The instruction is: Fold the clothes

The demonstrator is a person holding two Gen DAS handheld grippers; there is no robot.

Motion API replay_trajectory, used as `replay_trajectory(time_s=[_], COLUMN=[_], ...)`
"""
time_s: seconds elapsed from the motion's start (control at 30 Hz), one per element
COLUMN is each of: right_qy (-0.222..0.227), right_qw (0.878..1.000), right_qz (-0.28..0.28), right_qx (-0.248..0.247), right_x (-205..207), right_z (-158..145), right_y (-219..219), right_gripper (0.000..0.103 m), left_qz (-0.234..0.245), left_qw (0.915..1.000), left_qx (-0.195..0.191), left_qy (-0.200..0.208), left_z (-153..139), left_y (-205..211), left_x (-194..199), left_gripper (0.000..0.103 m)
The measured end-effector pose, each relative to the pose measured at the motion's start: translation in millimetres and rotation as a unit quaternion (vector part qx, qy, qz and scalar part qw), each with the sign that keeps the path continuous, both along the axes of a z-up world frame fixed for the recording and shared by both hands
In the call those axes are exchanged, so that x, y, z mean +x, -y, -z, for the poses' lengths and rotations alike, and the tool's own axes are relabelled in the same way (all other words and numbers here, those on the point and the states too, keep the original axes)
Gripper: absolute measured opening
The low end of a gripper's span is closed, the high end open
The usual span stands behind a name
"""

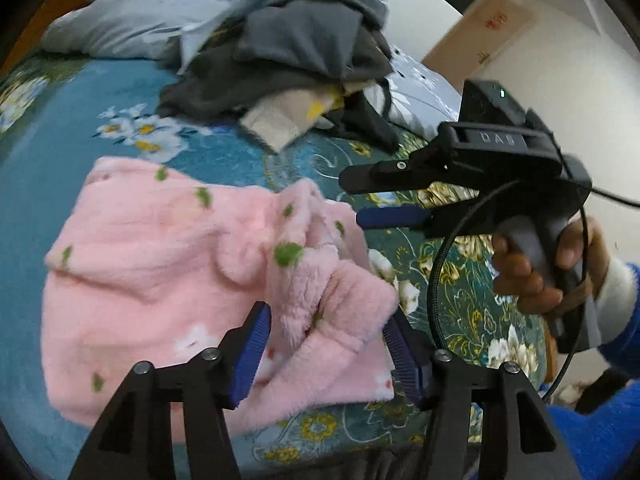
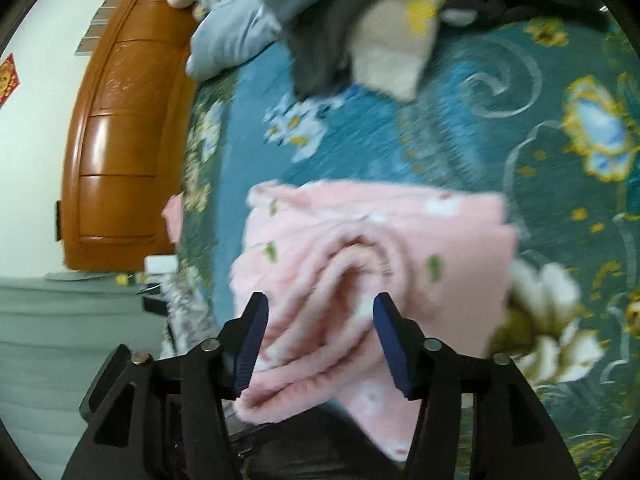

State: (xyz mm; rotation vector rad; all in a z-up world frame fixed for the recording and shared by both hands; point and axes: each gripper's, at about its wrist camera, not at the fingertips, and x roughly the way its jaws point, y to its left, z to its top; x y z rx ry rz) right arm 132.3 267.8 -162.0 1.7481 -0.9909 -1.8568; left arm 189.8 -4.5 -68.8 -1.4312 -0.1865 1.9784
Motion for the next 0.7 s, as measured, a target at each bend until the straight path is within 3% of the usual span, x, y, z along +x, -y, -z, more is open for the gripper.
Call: replay_trajectory(time_s=[0.17,0.27,0.37,0.6,0.63,0.7], right_qy=[0.019,0.043,0.055,0.029,0.026,0.018], right_qw=[0.999,0.998,0.996,0.993,0.992,0.990], right_qz=[-0.030,-0.036,-0.044,-0.043,-0.043,-0.043], right_qx=[-0.010,0.022,0.060,0.109,0.116,0.130], right_x=[-4.4,-5.7,-2.5,14.9,17.4,22.4], right_z=[16.3,27.6,31.3,20.2,18.6,15.5], right_y=[30.3,42.2,44.7,22.9,19.8,13.6], right_gripper=[0.056,0.056,0.013,0.014,0.016,0.033], left_qz=[-0.076,-0.113,-0.156,-0.246,-0.256,-0.268], left_qw=[0.9965,0.9930,0.9871,0.9675,0.9643,0.9594], left_qx=[0.024,0.025,0.020,-0.024,-0.029,-0.038], left_qy=[0.024,0.027,0.029,0.055,0.062,0.079], left_z=[3.0,3.7,7.1,37.5,44.0,57.7], left_y=[45.9,66.3,87.7,139.4,145.8,153.0], left_x=[1.1,0.2,-3.2,-10.9,-11.7,-11.7], left_gripper=[0.069,0.069,0.069,0.069,0.069,0.069])
